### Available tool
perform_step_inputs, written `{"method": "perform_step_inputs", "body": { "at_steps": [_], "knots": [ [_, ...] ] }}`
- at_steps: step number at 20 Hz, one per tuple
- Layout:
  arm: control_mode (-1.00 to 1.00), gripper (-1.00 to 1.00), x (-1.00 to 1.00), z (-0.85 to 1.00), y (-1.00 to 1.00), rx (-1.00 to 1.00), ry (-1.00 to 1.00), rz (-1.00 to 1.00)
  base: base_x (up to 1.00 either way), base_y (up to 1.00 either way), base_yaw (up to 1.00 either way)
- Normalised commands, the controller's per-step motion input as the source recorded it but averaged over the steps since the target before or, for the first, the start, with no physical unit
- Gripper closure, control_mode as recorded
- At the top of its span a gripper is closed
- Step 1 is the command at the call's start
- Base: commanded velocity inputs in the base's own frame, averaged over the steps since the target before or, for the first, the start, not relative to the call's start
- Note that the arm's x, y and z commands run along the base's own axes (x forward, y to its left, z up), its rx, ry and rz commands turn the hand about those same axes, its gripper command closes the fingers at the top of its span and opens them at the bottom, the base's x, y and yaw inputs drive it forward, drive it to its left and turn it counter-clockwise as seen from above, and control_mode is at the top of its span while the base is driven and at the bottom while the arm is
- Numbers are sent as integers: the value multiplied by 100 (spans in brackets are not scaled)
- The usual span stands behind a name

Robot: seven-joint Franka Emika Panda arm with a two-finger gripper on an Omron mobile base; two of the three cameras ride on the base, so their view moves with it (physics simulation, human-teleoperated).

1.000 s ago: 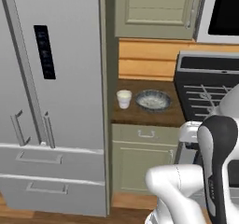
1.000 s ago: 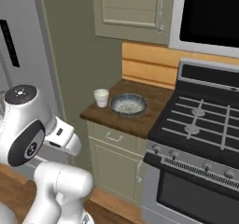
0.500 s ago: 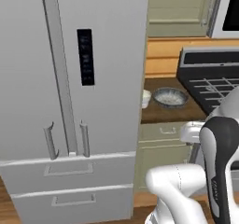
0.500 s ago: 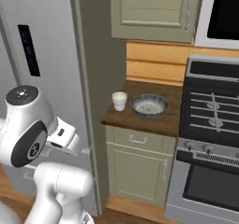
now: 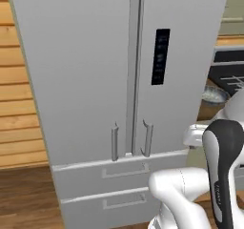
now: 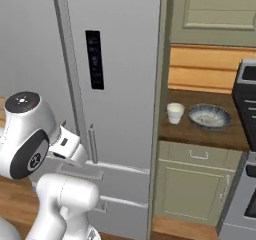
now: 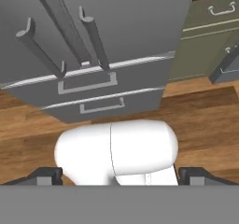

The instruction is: Grab a lemon wedge from the fridge and one ice cube from the ice bowl, and put them in the glass of lemonade.

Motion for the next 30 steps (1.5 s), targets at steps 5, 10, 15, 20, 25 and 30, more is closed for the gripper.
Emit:
{"method": "perform_step_inputs", "body": {
  "at_steps": [5,10,15,20,25,30],
  "knots": [
    [100,-100,0,0,0,0,0,0,-7,68,-3],
    [100,-100,0,0,0,0,0,0,-36,16,0],
    [100,-100,0,0,0,0,0,0,-40,-22,3],
    [100,-100,0,0,0,0,0,0,-19,-15,9],
    [100,-100,0,0,0,0,0,0,-28,-39,13],
    [-100,-100,0,0,0,0,0,1,-7,-11,7]
  ]
}}
